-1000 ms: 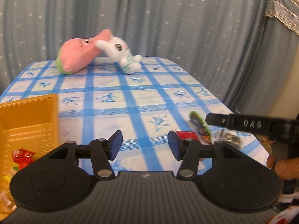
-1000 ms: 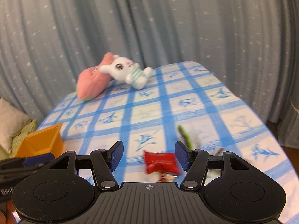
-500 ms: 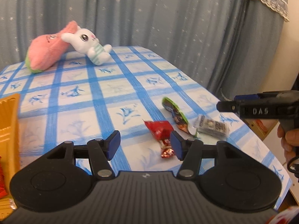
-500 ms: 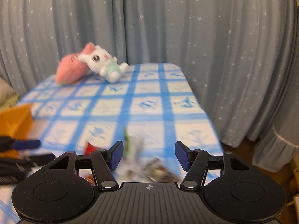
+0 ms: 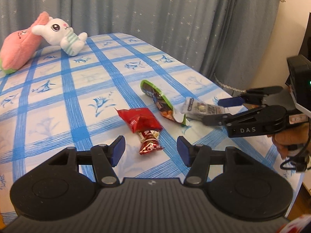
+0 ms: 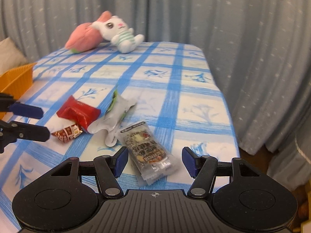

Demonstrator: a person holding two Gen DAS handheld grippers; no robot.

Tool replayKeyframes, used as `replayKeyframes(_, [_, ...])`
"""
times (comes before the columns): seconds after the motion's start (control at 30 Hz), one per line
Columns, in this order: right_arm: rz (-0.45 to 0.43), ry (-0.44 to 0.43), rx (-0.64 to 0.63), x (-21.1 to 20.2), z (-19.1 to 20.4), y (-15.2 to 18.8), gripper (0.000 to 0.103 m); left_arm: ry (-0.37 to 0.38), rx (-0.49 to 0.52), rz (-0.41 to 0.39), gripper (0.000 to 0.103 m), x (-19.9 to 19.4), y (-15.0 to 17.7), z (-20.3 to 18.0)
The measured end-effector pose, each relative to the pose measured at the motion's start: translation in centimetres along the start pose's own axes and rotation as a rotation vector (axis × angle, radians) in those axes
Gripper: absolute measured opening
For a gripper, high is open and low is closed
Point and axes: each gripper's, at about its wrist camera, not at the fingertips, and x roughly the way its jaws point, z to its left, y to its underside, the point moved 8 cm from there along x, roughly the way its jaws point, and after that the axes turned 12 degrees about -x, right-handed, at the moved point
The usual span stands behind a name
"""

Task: Organize snacks
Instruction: 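Move both open tools back to the candy pile, then grasp a red-white wrapped candy with the left tool while the right tool grasps a clear nut packet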

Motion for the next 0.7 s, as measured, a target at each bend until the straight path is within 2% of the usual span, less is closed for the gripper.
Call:
replayKeyframes(0.1, [0.009,-0.032,-0.035,0.8,0.1,0.0,0.061,0.0,0.001,0.01,0.055,0.6,0.2,0.1])
replayKeyframes(0.23, [0.021,-0.056,-0.011,1.1,0.1,0.1,0.061,0.0,-0.01,0.008,0.055,1.0,0.3,0.3])
replayKeyframes(0.3, [0.027,-0.054,0.009,0.7,0.5,0.1,0.05,-0.001,-0.023,0.006,0.055,1.2,0.3,0.4])
replayKeyframes(0.33, [0.032,-0.057,0.017,0.5,0.7,0.2,0.048,-0.002,-0.03,0.004,0.055,1.3,0.2,0.5])
replayKeyframes(0.53, [0.042,-0.065,0.043,-0.5,2.7,0.2,0.044,0.005,-0.016,0.006,0.047,2.6,0.2,-0.1])
replayKeyframes(0.6, [0.04,-0.056,0.042,-0.6,2.9,0.2,0.044,0.008,-0.012,0.012,0.04,3.0,0.3,-0.2])
replayKeyframes(0.7, [0.034,-0.045,0.049,-0.5,2.9,0.2,0.044,0.001,-0.013,0.02,0.035,3.4,0.5,0.0])
